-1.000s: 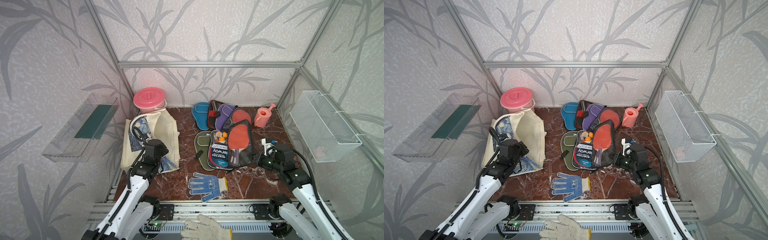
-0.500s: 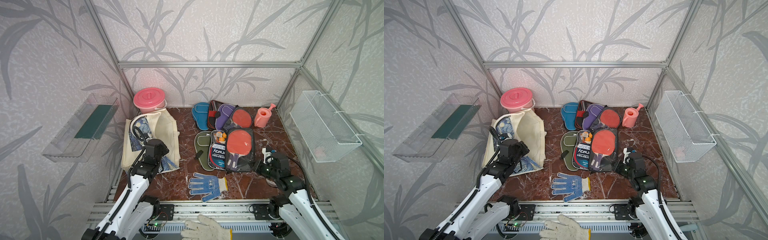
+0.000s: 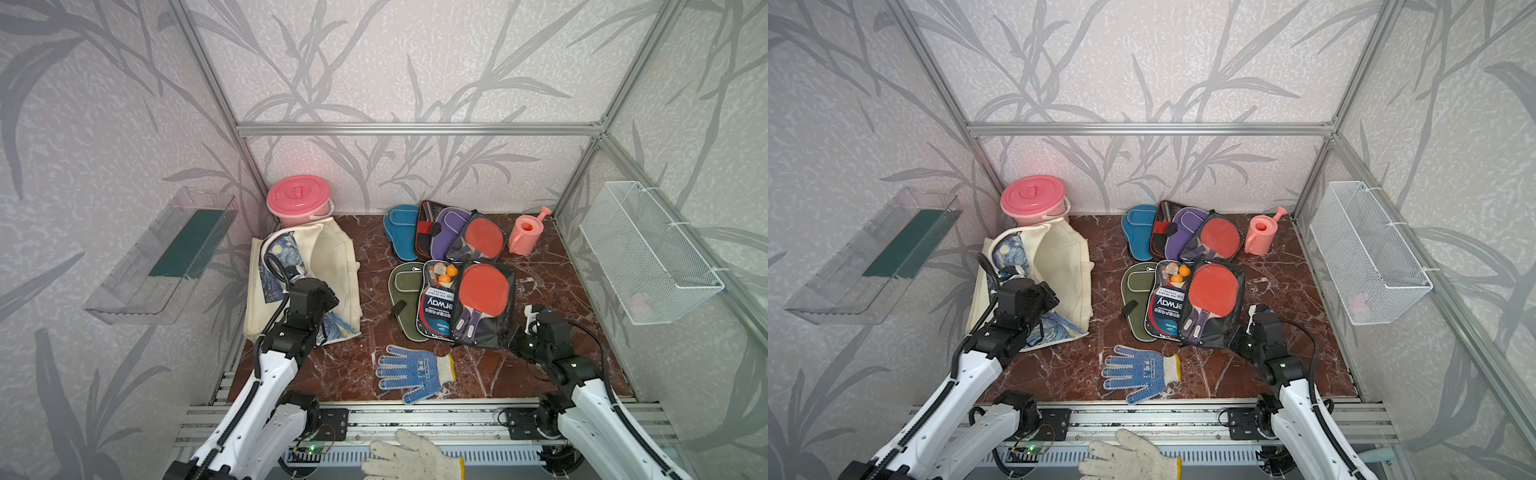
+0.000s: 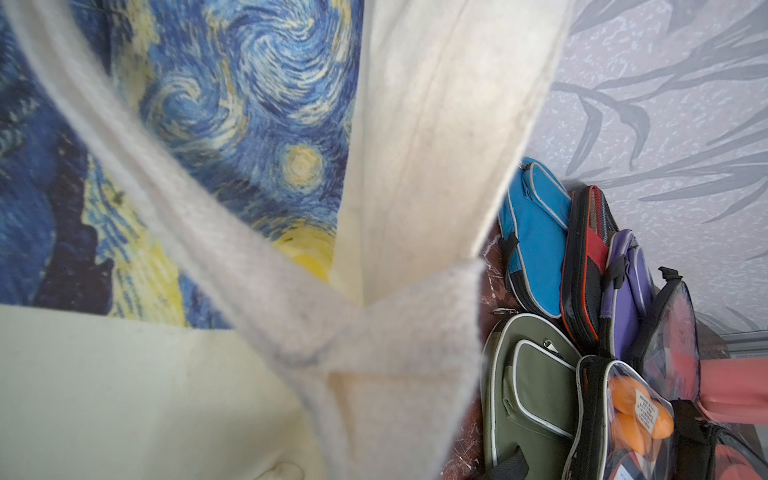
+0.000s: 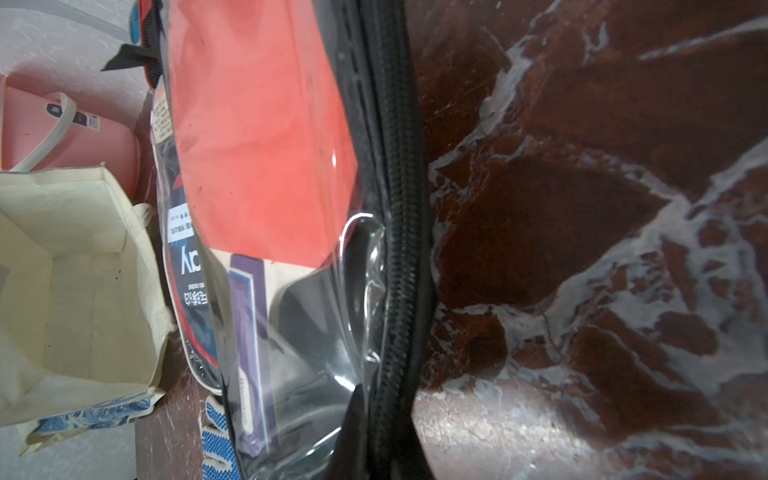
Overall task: Remove the ping pong set from the canvas bag
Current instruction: Place the ping pong set at the ping pong set.
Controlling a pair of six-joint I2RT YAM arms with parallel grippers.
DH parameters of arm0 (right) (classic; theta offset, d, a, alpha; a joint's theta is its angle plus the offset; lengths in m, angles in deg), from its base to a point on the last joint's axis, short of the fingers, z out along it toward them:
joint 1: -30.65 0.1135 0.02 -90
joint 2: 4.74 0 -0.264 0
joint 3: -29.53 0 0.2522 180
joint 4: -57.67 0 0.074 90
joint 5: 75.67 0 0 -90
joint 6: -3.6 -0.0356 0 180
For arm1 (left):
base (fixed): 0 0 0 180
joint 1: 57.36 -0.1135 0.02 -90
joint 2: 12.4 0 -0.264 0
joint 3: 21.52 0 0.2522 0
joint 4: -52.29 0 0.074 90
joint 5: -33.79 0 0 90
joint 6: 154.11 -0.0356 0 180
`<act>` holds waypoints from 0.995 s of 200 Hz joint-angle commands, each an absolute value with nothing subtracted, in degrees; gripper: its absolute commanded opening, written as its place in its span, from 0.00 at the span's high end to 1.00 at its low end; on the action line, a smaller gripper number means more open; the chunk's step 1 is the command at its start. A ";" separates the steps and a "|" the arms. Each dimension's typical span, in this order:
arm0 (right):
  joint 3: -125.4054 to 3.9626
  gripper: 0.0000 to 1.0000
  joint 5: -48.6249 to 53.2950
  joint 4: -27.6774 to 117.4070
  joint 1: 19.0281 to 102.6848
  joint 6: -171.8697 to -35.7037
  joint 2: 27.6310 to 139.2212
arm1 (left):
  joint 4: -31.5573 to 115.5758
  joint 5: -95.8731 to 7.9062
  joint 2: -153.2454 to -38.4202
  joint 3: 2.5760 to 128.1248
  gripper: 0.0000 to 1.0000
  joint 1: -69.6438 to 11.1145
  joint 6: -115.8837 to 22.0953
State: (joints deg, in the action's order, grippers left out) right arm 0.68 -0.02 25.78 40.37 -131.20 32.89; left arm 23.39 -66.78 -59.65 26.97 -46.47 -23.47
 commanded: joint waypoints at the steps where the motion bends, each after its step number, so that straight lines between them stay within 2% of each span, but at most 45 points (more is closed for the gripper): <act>1: 2.43 0.87 4.88 28.68 39.97 -130.58 34.34 | 23.26 -65.72 -57.96 29.73 1.00 -46.70 -23.42; 28: 2.87 0.76 5.62 29.19 39.98 -129.69 35.84 | 22.32 -63.66 -58.05 31.75 1.00 -46.64 -22.93; 50: 2.67 0.57 5.99 28.71 39.98 -129.77 35.54 | 21.79 -62.04 -58.46 33.39 1.00 -46.69 -22.15; 88: 2.07 0.37 5.92 26.78 39.97 -129.57 33.70 | 21.22 -62.12 -57.73 35.00 1.00 -46.65 -21.84; 112: -0.34 0.16 6.07 24.34 39.97 -128.04 31.31 | 21.33 -62.24 -57.30 35.48 1.00 -46.72 -21.26; 133: -3.98 0.04 5.62 22.95 39.93 -125.70 30.88 | 21.79 -62.19 -56.87 35.57 1.00 -46.69 -20.62; 147: -7.07 0.00 4.55 23.06 39.97 -124.17 32.77 | 21.96 -62.04 -56.77 35.83 1.00 -46.65 -20.28; 172: -12.08 0.01 -0.29 26.52 40.68 -123.34 38.55 | 21.57 -61.64 -56.71 36.58 1.00 -46.65 -20.33; 199: -18.78 0.01 -1.45 32.13 47.23 -121.22 47.99 | 21.44 -61.18 -56.10 36.87 1.00 -46.68 -20.00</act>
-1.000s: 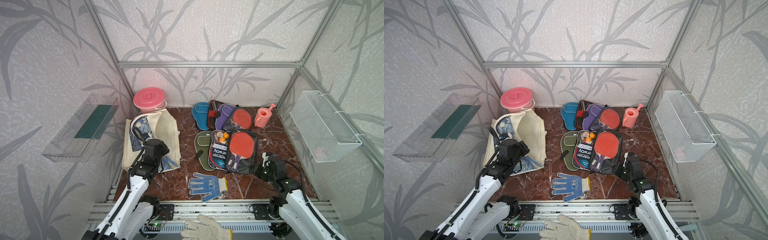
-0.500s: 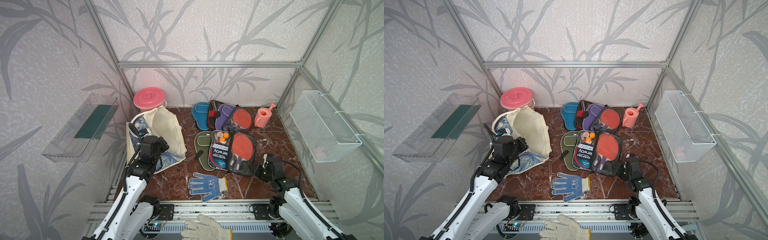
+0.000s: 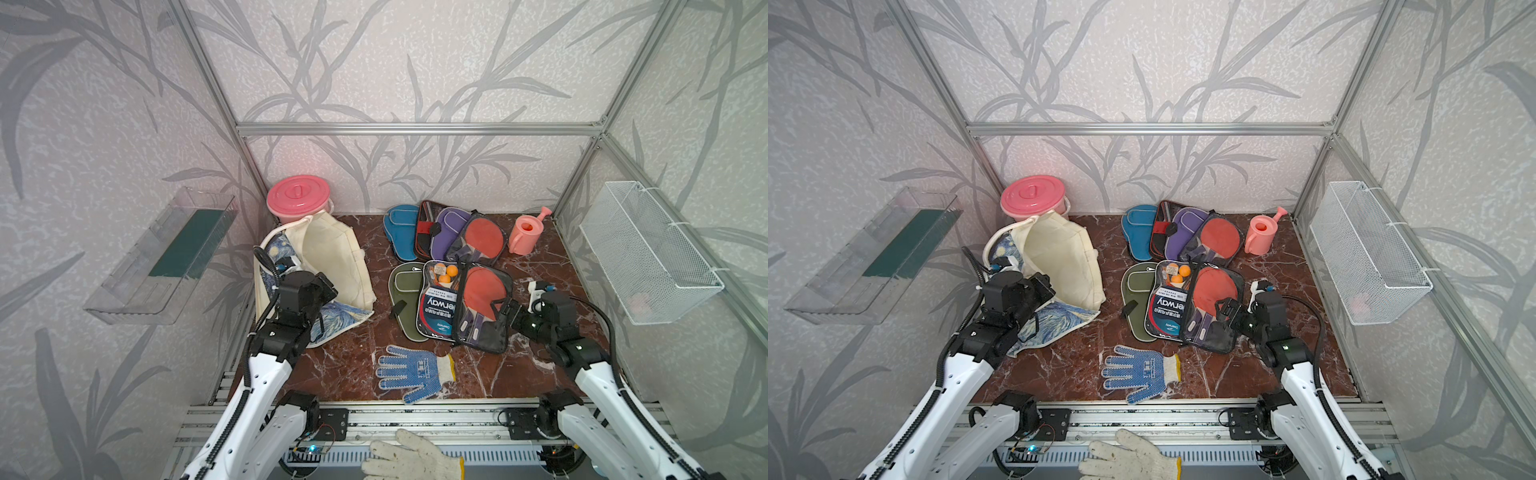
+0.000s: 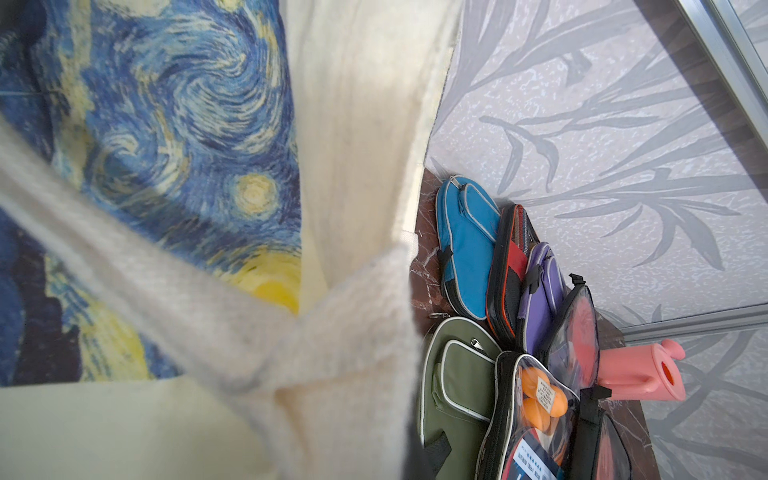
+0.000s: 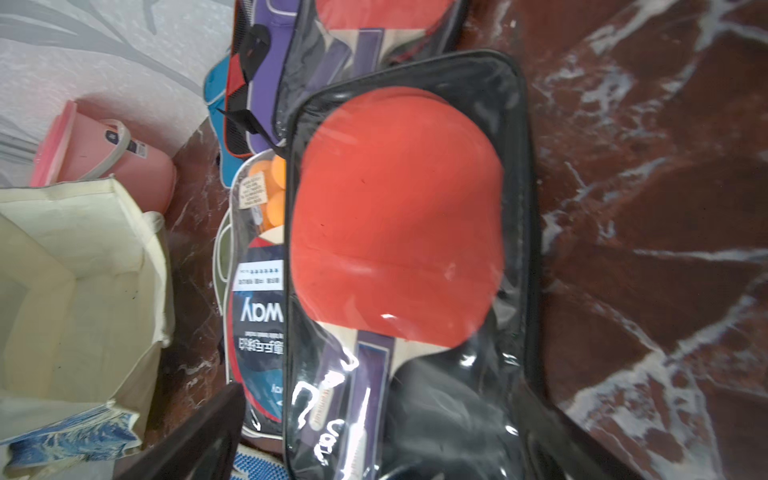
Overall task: Remove the ping pong set from the canvas bag
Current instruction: Place the ping pong set at the ping pong set, then place the canvas bag at the center of the board.
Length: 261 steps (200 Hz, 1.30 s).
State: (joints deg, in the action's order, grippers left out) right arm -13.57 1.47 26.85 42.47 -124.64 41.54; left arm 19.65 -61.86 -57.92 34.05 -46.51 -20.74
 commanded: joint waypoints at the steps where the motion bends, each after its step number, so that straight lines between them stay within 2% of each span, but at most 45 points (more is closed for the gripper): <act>1: -19.00 0.01 -1.42 32.40 47.55 -121.17 48.48 | 21.46 -61.20 -56.09 36.88 1.00 -46.71 -19.95; 44: -32.28 0.01 -5.40 41.17 57.28 -120.91 68.41 | 21.31 -61.55 -54.49 37.09 1.00 -46.70 -19.38; 131: -56.68 0.02 -12.53 50.66 67.85 -126.94 101.61 | 21.37 -60.75 -53.45 37.26 1.00 -46.73 -18.41; 180: -68.86 0.06 -14.80 51.69 70.98 -130.32 114.76 | 21.34 -60.52 -52.92 37.07 1.00 -46.77 -18.15; 222: -75.59 0.17 -17.25 51.34 72.73 -132.03 121.30 | 21.38 -61.00 -52.34 36.88 1.00 -46.73 -18.13; 235: -76.72 0.26 -17.69 51.08 73.35 -132.10 122.39 | 21.40 -60.96 -52.27 36.67 1.00 -46.68 -18.06; 243: -77.15 0.39 -18.31 51.46 73.53 -132.49 122.91 | 21.44 -61.13 -52.16 36.56 1.00 -46.72 -18.06; 251: -77.05 0.65 -18.87 52.33 73.58 -133.22 123.11 | 21.39 -61.54 -52.05 36.46 1.00 -46.70 -17.98; 252: -77.05 0.65 -18.87 52.33 73.58 -133.22 123.11 | 21.35 -61.56 -52.05 36.46 1.00 -46.76 -17.97; 253: -76.94 0.72 -18.95 52.56 73.55 -133.35 123.07 | 21.28 -61.61 -52.04 36.46 1.00 -46.74 -17.97; 258: -76.59 0.89 -18.98 52.91 73.55 -133.63 122.90 | 21.20 -61.92 -51.89 36.39 1.00 -46.73 -18.06; 260: -76.55 0.92 -18.93 52.94 73.50 -133.66 122.85 | 21.12 -61.97 -51.81 36.37 1.00 -46.73 -18.10; 261: -76.35 0.98 -18.90 53.03 73.47 -133.68 122.70 | 21.12 -62.08 -51.79 36.37 1.00 -46.68 -18.17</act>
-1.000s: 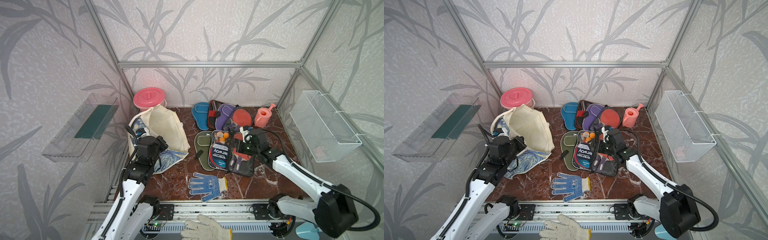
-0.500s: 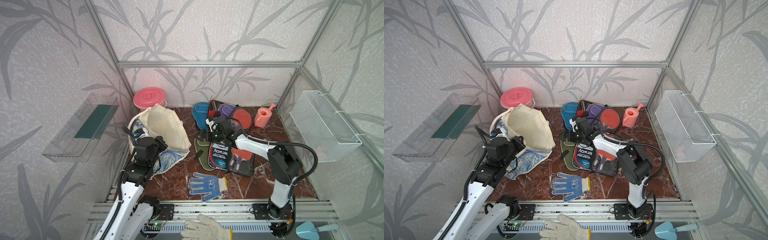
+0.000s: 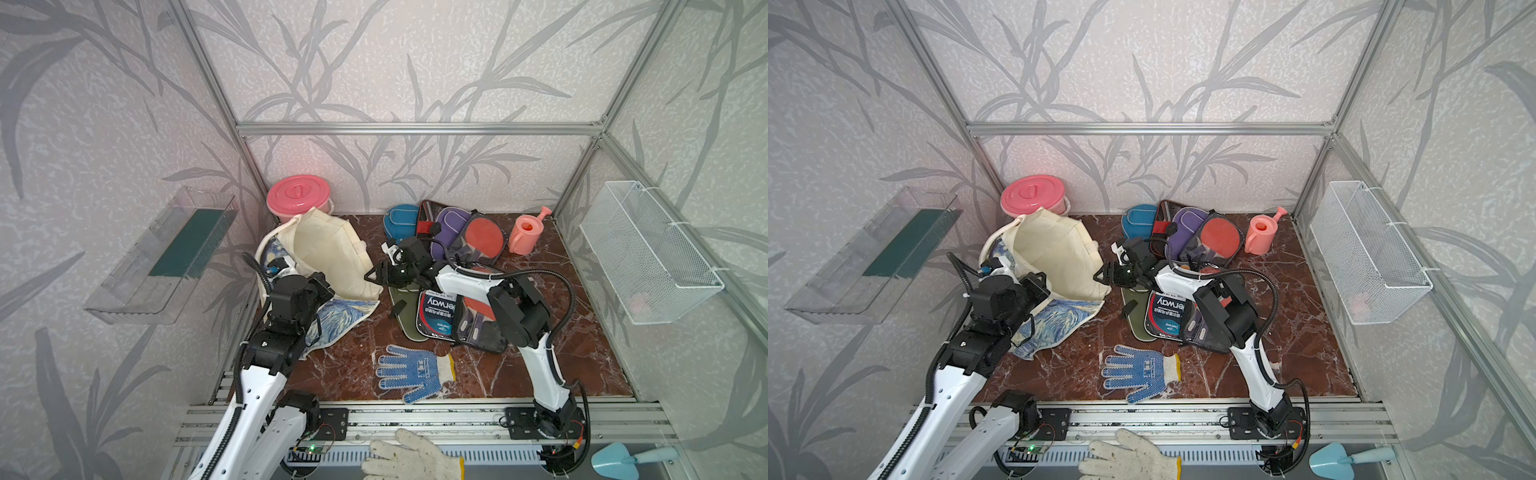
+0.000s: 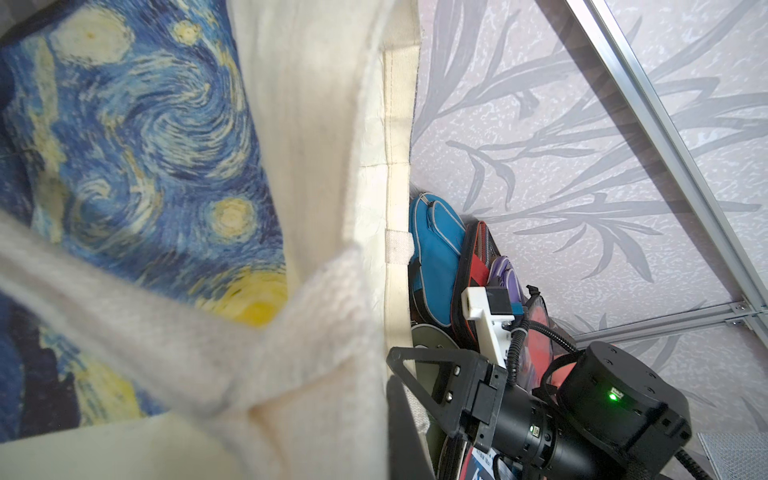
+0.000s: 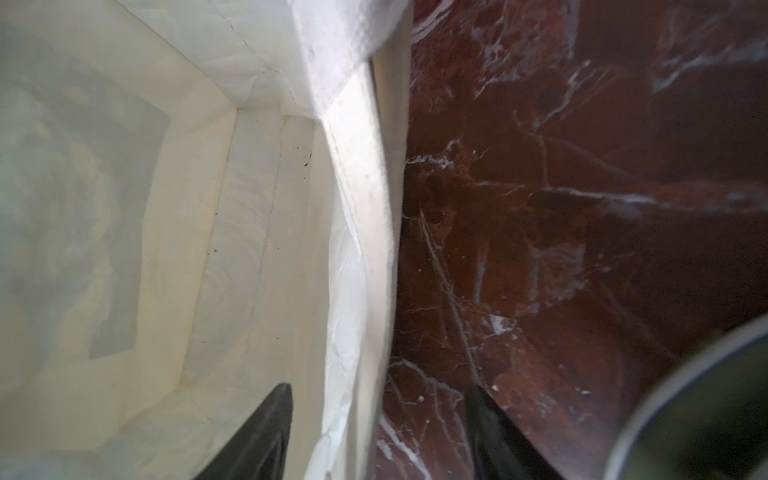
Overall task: Remove the ping pong set from the canvas bag
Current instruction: Place the canvas bag at the center of the board.
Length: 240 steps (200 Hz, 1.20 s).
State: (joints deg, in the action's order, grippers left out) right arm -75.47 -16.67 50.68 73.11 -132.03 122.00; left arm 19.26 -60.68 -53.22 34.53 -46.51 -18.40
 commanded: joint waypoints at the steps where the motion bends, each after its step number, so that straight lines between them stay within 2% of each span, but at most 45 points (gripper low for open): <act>1: -76.30 1.00 -18.85 53.04 73.46 -133.73 122.61 | 21.08 -62.13 -51.79 36.37 1.00 -46.71 -18.16; 107: -72.55 1.00 -12.26 43.51 69.24 -122.06 102.68 | 14.01 -70.95 -49.76 36.54 1.00 -46.73 -19.63; 173: -73.93 1.00 -10.36 41.50 69.15 -119.11 98.11 | 15.80 -78.03 -56.47 34.79 1.00 -46.94 -20.43; 240: -72.56 1.00 -7.95 42.33 71.32 -117.65 94.77 | 23.96 -77.70 -65.35 36.55 1.00 -49.38 -21.91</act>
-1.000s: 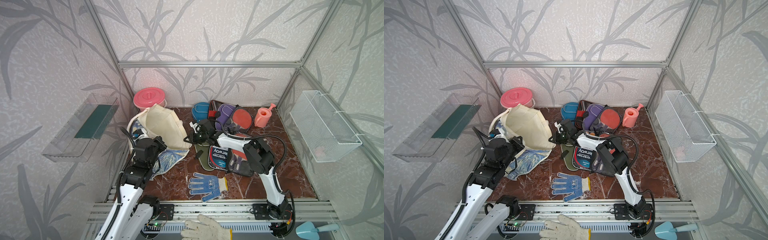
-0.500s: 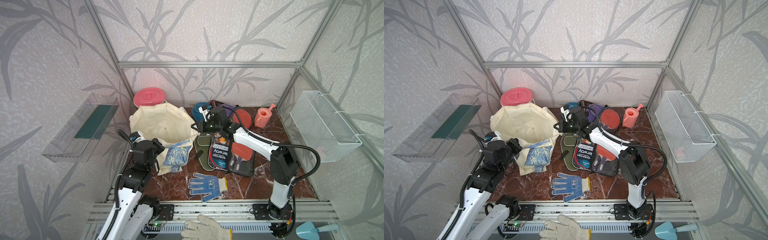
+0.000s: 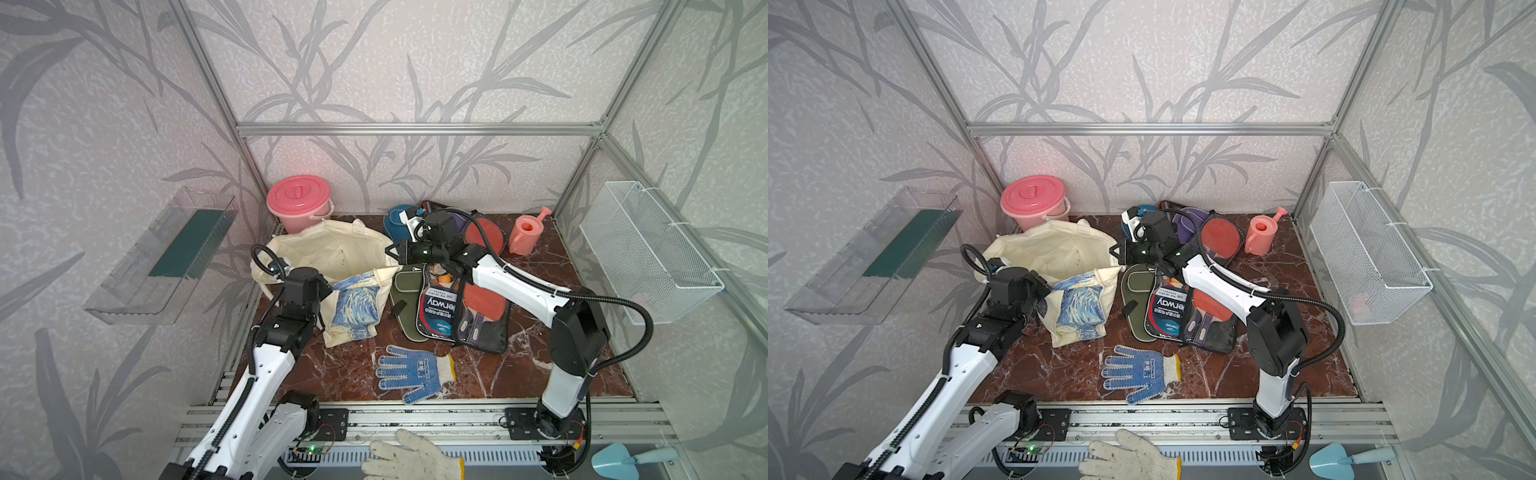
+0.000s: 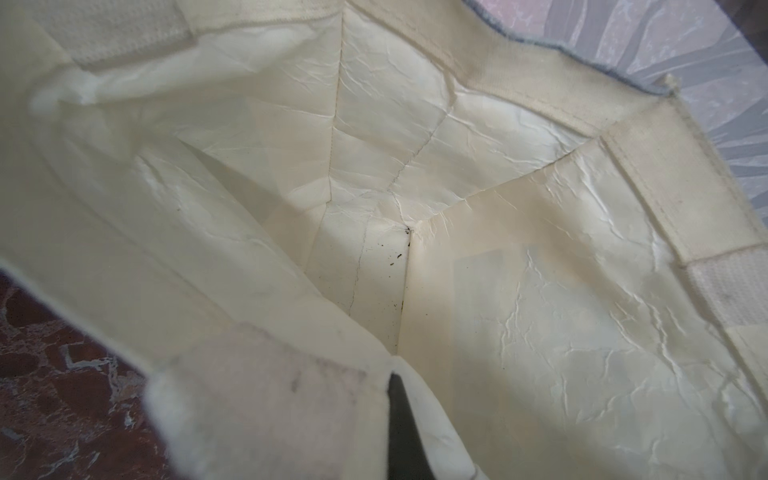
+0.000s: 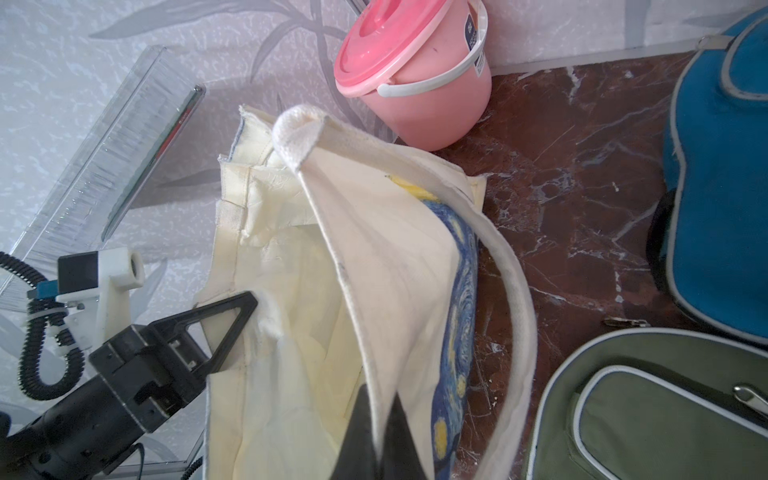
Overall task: Remove the ping pong set from the canvas bag
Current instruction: Place the canvas bag at the center of the board.
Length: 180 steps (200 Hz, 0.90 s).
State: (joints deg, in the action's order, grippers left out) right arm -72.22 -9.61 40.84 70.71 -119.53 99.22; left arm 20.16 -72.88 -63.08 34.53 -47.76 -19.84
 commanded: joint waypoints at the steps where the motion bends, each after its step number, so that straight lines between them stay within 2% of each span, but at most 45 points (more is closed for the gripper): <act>1: -72.60 1.00 -7.88 42.33 71.38 -117.63 94.76 | 24.04 -77.68 -65.55 36.64 1.00 -49.42 -21.92; 146: -80.30 1.00 -4.55 43.30 72.41 -115.33 102.94 | 36.74 -70.93 -77.83 42.24 1.00 -53.09 -24.03; 153: -80.68 1.00 -4.39 43.14 72.41 -115.23 103.36 | 35.96 -70.66 -78.02 43.00 0.90 -53.12 -24.08; 159: -80.91 1.00 -4.41 43.12 72.33 -115.30 103.68 | 34.55 -70.45 -77.87 43.89 0.76 -53.17 -24.04; 166: -81.08 1.00 -4.39 43.14 72.31 -115.31 103.95 | 32.63 -69.98 -77.76 44.99 0.54 -53.22 -24.30; 173: -81.18 1.00 -4.30 43.25 72.31 -115.32 104.14 | 30.99 -69.58 -77.44 45.87 0.38 -53.17 -24.71; 177: -81.20 1.00 -4.23 43.44 72.31 -115.36 104.28 | 30.37 -69.44 -77.13 46.22 0.21 -53.16 -24.73; 180: -81.29 1.00 -4.21 43.46 72.31 -115.39 104.33 | 29.96 -69.36 -76.88 46.29 0.13 -53.18 -24.67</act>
